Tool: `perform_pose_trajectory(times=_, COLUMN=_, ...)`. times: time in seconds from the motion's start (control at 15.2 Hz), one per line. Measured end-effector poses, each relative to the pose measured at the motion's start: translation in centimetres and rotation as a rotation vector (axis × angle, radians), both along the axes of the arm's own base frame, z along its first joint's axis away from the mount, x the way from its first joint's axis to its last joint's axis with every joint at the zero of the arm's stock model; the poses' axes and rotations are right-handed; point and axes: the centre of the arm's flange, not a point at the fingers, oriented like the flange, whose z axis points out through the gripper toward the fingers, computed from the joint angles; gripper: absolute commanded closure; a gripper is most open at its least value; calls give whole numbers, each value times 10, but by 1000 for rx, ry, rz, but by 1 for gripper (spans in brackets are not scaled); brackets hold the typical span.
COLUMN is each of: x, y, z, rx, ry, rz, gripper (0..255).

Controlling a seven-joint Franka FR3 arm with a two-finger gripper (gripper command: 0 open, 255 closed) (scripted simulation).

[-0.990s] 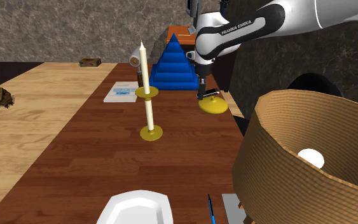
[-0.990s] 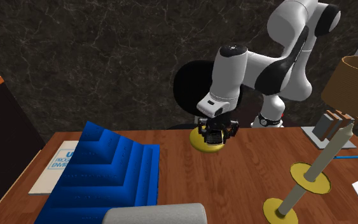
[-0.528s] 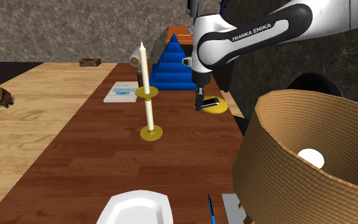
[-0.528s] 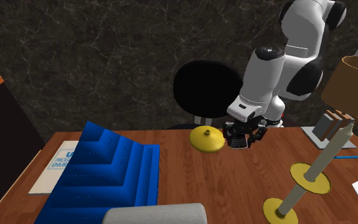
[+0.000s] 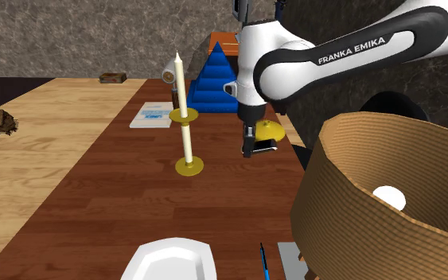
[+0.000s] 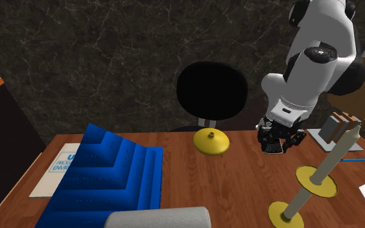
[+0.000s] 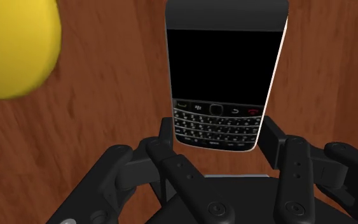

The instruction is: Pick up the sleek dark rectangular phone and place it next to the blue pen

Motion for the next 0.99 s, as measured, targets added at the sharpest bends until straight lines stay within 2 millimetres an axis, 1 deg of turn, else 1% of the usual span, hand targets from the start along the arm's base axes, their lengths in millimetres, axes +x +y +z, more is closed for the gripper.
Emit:
perform_pose_trajectory(times=0.13, x=-18, y=23, z=-1, rx=0, ry=0, rz=0, gripper=255)
perform_pose_trajectory(times=0.26, x=-37, y=40, z=-3, rx=-1, ry=0, rz=0, gripper=255)
perform_pose_trajectory(times=0.4, x=-57, y=60, z=0, rx=0, ry=-1, rz=-1, gripper=255)
perform_pose_trajectory(times=0.46, x=-66, y=71, z=4, rx=21, ry=1, rz=-16, gripper=255)
perform_pose_trajectory(times=0.53, x=-71, y=82, z=5, rx=49, ry=12, rz=-33, gripper=255)
perform_pose_trajectory(times=0.59, x=-81, y=93, z=8, rx=69, ry=26, rz=-44, gripper=255)
perform_pose_trajectory(times=0.73, x=-103, y=116, z=8, rx=122, ry=68, rz=-75, gripper=255)
perform_pose_trajectory(times=0.79, x=-112, y=125, z=5, rx=97, ry=61, rz=-61, gripper=255)
perform_pose_trajectory(times=0.86, x=-117, y=129, z=3, rx=50, ry=32, rz=-32, gripper=255)
perform_pose_trajectory(times=0.99, x=-121, y=132, z=-5, rx=12, ry=9, rz=-9, gripper=255)
